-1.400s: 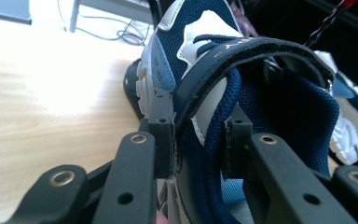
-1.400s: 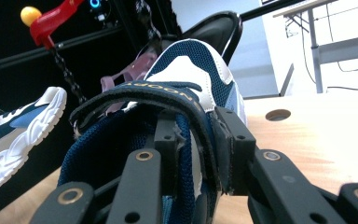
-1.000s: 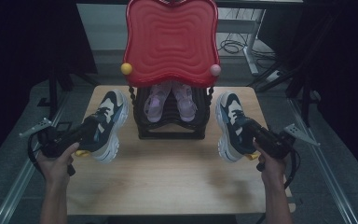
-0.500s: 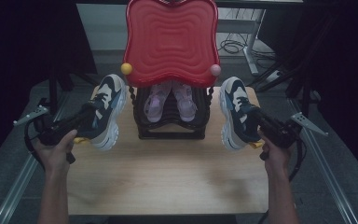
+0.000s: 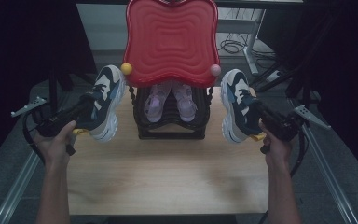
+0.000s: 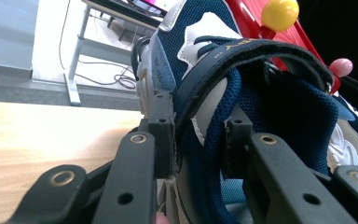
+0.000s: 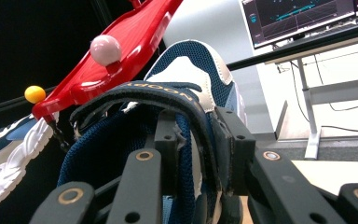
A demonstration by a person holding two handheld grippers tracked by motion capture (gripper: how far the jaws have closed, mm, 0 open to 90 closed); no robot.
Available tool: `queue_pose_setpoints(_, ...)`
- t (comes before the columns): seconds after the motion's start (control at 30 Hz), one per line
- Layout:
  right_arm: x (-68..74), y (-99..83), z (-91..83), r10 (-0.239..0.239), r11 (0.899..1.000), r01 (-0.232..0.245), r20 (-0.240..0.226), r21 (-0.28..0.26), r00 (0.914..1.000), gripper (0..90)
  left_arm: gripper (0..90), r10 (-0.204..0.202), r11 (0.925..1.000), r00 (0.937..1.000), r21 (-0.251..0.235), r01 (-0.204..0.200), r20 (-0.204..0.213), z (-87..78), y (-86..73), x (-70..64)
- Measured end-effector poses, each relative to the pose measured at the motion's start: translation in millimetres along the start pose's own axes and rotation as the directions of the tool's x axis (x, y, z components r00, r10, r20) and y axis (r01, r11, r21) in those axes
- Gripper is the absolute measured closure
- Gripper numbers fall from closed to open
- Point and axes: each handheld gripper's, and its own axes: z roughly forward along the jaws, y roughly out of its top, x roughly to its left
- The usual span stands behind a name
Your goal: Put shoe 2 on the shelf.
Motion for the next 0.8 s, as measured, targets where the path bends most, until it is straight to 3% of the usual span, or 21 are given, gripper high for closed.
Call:
queue_pose_setpoints(0.4, 4.6, 19.4, 5.8, -0.017, 1.000, 0.017, -0.001, -0.014, 0.9999, 72.4, 71.4, 0.017, 0.9998, 0.9996, -0.009, -0.018, -0.021, 4.1, 18.2, -2.9)
queue_pose_setpoints(0.8, 7.2, 37.1, 14.3, -0.030, 0.999, 0.030, 0.007, -0.014, 0.9995, 72.3, 71.5, 0.010, 0.9993, 0.9990, -0.036, -0.012, -0.044, 0.8, 34.6, 1.6)
